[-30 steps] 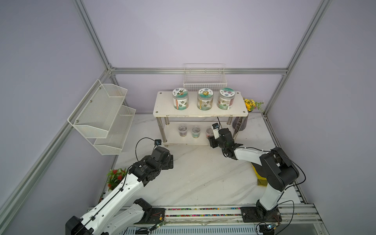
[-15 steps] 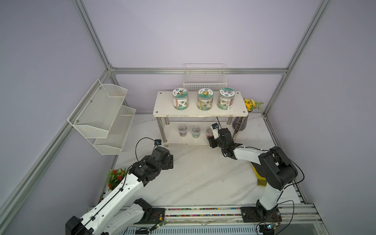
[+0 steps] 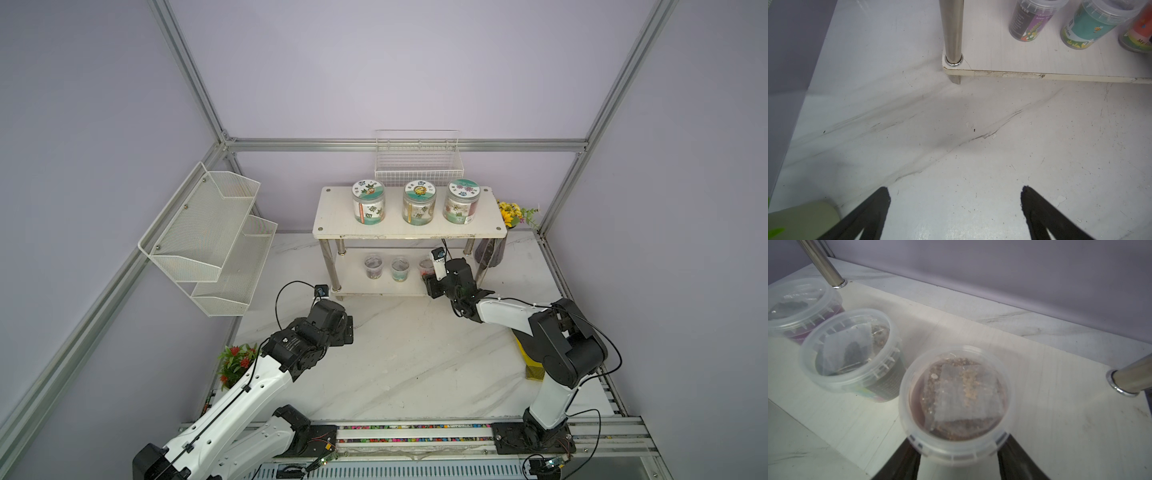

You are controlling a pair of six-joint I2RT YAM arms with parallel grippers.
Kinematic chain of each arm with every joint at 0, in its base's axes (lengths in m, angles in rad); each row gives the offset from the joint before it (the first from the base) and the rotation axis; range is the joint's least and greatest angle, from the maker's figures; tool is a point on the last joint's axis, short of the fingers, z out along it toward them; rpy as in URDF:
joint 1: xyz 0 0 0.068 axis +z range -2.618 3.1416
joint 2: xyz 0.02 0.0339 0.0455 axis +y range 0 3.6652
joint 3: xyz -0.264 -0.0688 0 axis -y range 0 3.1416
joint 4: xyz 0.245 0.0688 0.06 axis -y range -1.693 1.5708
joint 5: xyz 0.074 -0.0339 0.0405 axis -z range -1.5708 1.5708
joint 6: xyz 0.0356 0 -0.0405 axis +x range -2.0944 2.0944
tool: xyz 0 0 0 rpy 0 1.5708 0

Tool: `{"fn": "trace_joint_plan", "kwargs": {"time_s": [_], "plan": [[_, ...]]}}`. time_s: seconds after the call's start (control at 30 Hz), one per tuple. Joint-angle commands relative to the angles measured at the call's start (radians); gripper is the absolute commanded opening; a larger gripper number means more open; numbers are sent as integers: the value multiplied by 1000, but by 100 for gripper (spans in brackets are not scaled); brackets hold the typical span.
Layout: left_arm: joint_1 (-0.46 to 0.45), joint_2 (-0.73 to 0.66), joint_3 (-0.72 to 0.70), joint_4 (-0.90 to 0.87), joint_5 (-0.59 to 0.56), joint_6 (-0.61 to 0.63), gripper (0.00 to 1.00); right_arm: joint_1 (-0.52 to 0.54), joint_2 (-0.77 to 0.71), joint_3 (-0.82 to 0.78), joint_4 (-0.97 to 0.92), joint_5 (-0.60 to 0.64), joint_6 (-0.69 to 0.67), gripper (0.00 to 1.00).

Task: Place the seed container on the shelf
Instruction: Place the seed jar on the shelf.

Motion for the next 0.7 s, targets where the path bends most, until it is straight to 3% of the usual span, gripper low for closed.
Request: {"fn": "trace_joint_plan", "kwargs": {"time_s": [0.0, 0.67], "plan": [[5, -16, 15, 10, -6, 16, 100, -5, 18, 37, 2, -3, -11, 59], [6, -17, 12, 13, -8, 16, 100, -6, 2, 8, -8, 7, -4, 62]]}}
